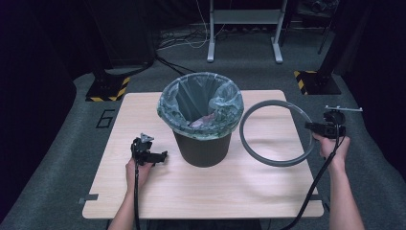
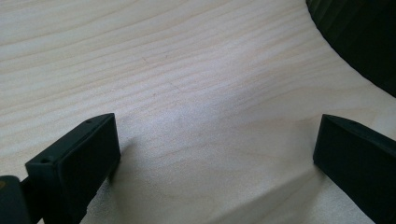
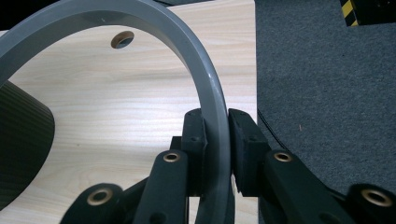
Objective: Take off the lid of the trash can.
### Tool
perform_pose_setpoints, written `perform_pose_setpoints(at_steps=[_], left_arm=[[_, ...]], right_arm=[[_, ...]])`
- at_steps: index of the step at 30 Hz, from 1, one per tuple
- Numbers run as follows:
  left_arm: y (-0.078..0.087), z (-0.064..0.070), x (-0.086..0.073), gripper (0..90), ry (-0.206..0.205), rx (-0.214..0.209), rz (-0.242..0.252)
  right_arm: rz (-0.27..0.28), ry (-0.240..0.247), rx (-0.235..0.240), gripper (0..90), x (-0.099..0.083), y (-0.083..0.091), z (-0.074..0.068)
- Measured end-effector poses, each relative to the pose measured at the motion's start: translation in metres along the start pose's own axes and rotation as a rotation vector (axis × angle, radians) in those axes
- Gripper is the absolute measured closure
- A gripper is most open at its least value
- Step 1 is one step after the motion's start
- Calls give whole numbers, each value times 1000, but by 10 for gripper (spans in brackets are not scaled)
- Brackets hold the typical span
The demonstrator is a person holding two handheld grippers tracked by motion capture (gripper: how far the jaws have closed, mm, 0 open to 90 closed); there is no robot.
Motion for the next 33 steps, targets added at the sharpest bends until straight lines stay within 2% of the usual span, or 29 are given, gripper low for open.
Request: perform_pose_setpoints(at_steps=[33], left_arm=[[0,0,0,4,0,3,0]], right_arm=[[-32,-17,4,772,-21,-25,4]])
Point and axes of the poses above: each handheld gripper's, and its own axes: y roughly backward along the jaws, x roughly out of its top, z roughly to its right, the point moved 2 cm from there along -y, roughly forward along the jaws, and after that the axes turned 3 degrees about z, right-handed, at the moved point
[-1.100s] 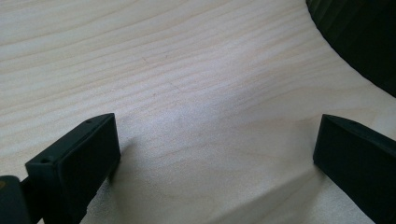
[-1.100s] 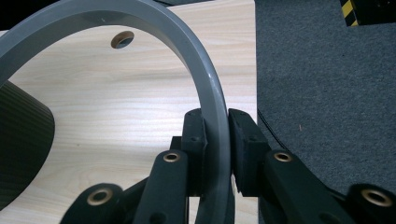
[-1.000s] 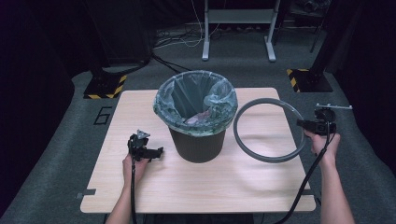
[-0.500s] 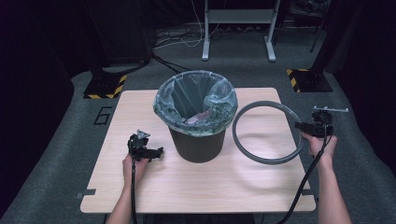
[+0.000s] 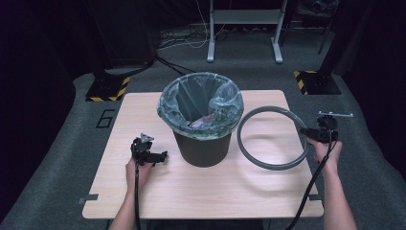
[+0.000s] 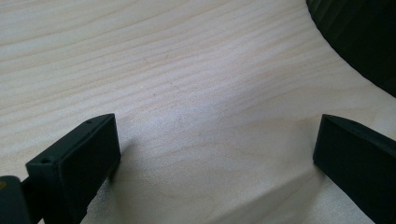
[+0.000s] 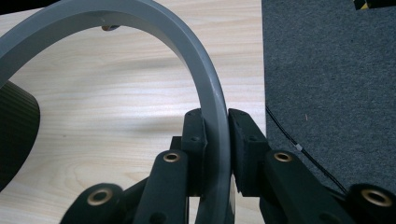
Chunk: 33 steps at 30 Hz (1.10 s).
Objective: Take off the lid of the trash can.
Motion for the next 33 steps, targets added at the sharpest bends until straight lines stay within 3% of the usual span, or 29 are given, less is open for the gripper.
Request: perform_pose_setpoints(at_steps=[33], left_arm=[[0,0,0,4,0,-1,1]], right_arm=[[-45,-8,-27,772,-15,-23,2]])
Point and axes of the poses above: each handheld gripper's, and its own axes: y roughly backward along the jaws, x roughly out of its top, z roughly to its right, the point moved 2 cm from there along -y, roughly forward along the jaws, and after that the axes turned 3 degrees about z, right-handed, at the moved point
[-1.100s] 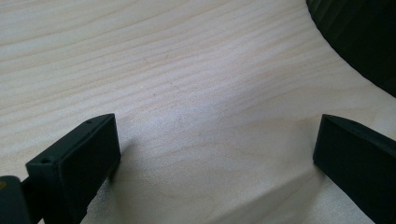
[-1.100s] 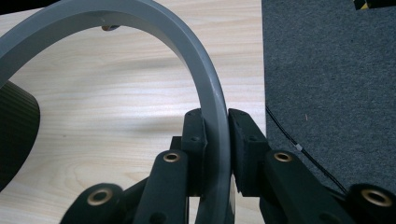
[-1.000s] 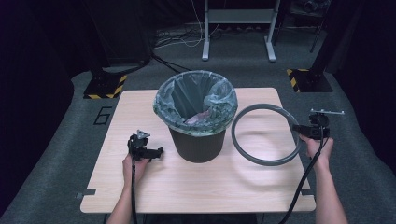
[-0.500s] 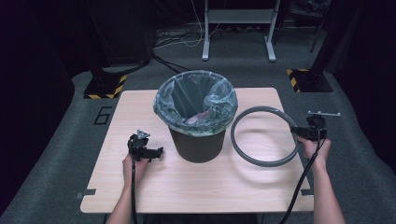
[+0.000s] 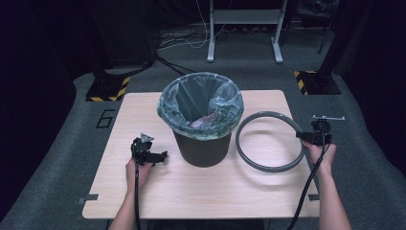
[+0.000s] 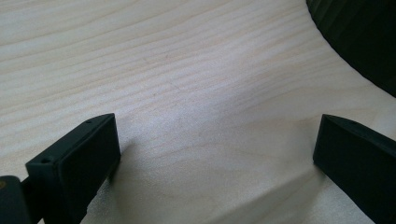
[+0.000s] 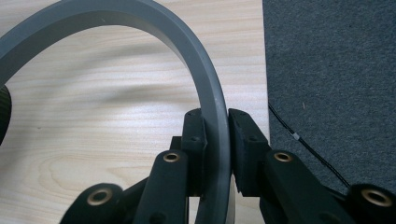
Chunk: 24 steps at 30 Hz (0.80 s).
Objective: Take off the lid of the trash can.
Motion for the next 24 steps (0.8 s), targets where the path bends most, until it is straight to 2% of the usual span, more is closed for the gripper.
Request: perform_pose_setpoints(at_steps=[24], left_arm=[[0,0,0,4,0,0,0]], right_arm=[[-31,4,-9,771,-7,-16,-2]])
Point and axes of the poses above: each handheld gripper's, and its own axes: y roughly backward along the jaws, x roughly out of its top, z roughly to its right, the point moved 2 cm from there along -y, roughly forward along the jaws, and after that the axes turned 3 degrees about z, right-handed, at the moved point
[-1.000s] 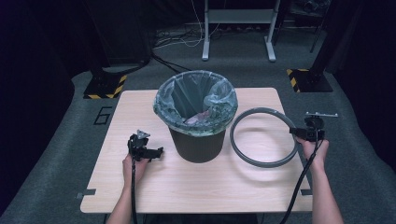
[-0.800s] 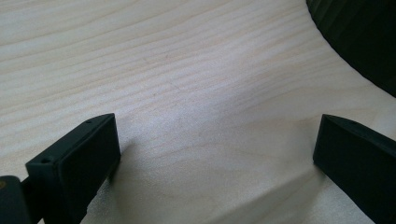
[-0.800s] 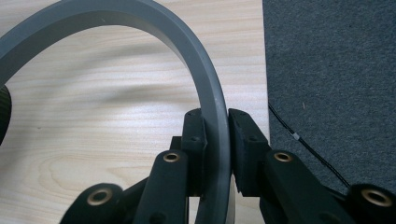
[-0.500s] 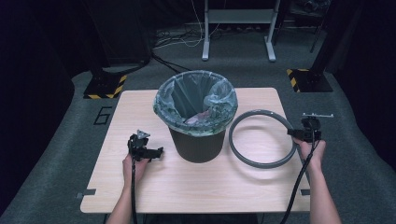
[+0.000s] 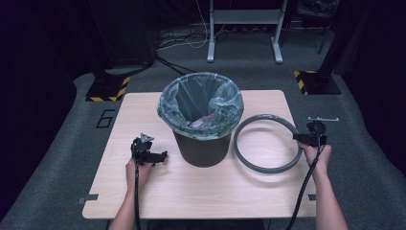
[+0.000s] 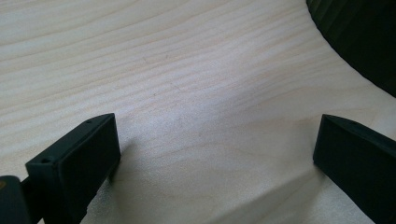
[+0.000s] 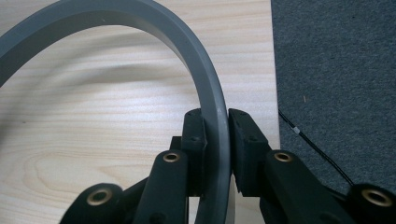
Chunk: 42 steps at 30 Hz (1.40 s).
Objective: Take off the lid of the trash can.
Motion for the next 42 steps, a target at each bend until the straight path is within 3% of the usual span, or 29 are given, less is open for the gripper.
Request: perform_pose_setpoints(at_steps=[19,42], left_arm=[[0,0,0,4,0,0,0],[0,0,0,4,0,0,0]], right_arm=[[-33,-10,-4,768,-9,-20,-1],[-48,-39,-14,751,-18,-30,3]])
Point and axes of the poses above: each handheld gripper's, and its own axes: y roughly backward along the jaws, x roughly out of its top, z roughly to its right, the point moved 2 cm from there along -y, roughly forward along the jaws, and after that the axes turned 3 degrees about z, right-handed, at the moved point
